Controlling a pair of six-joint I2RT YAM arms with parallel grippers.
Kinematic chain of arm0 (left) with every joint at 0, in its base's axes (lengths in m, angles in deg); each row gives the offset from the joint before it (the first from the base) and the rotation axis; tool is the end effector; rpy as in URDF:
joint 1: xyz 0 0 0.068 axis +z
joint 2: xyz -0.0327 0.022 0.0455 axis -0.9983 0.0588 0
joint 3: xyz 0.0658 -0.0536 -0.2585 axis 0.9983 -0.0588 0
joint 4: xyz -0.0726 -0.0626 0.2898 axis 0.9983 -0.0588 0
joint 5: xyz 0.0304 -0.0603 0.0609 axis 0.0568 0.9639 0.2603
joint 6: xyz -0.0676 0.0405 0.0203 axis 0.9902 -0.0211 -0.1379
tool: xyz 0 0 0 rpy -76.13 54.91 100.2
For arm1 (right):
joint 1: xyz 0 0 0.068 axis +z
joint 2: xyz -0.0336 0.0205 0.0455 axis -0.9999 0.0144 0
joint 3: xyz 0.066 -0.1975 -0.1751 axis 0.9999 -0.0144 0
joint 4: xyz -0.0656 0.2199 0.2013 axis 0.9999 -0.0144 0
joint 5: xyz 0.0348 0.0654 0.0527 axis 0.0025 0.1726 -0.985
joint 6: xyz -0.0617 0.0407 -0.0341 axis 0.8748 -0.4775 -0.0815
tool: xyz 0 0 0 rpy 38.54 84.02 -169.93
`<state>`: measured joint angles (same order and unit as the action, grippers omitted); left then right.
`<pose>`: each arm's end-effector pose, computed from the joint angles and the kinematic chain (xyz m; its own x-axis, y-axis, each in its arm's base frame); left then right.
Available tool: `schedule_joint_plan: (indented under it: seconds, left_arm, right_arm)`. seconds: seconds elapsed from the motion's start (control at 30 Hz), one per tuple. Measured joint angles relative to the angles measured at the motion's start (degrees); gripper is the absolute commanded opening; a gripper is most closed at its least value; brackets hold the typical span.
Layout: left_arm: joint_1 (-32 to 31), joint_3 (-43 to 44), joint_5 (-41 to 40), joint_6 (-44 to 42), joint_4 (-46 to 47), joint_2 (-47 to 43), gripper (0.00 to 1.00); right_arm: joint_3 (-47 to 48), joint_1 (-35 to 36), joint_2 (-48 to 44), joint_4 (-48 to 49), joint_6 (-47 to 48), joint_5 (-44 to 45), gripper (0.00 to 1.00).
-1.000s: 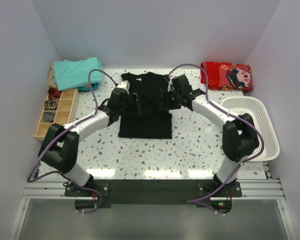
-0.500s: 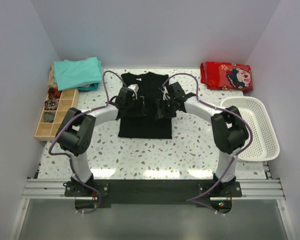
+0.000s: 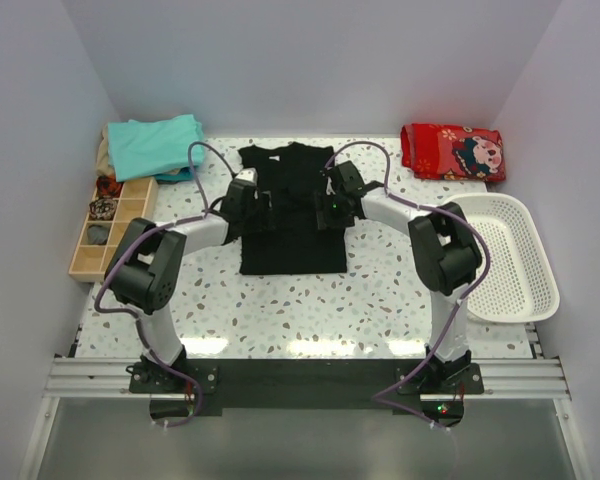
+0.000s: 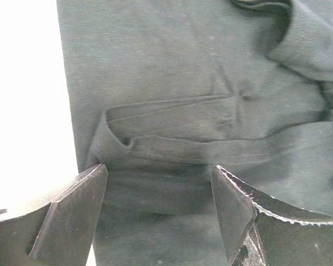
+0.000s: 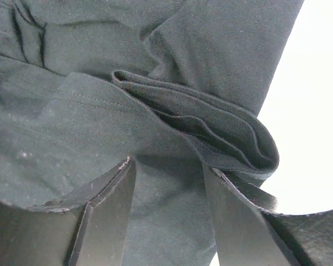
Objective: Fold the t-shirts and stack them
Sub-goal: Fold the folded rectangular tshirt in 1/3 of the way, then grab one side of the 2/3 rectangular tshirt with both arms
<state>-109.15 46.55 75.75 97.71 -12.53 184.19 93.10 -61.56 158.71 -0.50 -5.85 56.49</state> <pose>0.4046 -0.1597 0.0964 -0.7247 -0.1844 -0.6639 -0.0159 0.9677 -0.2515 0.4344 0.2347 0.1119 -0.8585 -0.0950 -0.5040 -0.2497 0.9358 0.2490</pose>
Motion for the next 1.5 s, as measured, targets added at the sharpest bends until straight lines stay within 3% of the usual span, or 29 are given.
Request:
schedule_joint_plan:
  seconds: [0.27,0.4,0.53,0.7,0.87,1.0,1.23,1.5]
  left_arm:
    - [0.31,-4.9,-12.11,-0.26,0.26,-3.37,0.82]
    - [0.39,-7.28,-16.35,-0.46,-0.94,-10.27,0.85]
    - [0.39,-7.43,-16.7,-0.35,-1.16,-19.02,0.96]
    - [0.39,-9.09,-11.91,1.33,-2.23,-22.03,0.96]
    - [0.39,-18.73,-3.28,3.61,-2.47,-22.91,0.96]
    - [0.39,-26.16,1.73,4.72,-2.67,-26.03,0.96]
    - [0.39,-31.54,7.48,5.92,0.0,-32.68,0.95]
    - [0.39,-37.07,14.01,7.34,9.29,-33.73,0.89]
  right_arm:
    - [-0.02,-0.35,0.0,1.01,1.05,1.38,0.62]
    - [-1.92,-1.11,-1.81,2.71,2.12,1.64,0.64]
    - [-4.96,-2.05,-8.17,2.51,3.3,2.97,0.69]
    - [-6.51,-4.09,-18.4,1.51,4.02,4.5,0.72]
    - [-10.54,-8.07,-22.75,1.49,3.61,1.99,0.72]
    - [-17.68,-10.75,-22.86,0.63,2.43,-2.4,0.71]
    - [-25.53,-10.99,-22.84,1.14,-0.28,-11.02,0.72]
    - [-30.49,-10.97,-22.14,5.18,-3.19,-19.39,0.71]
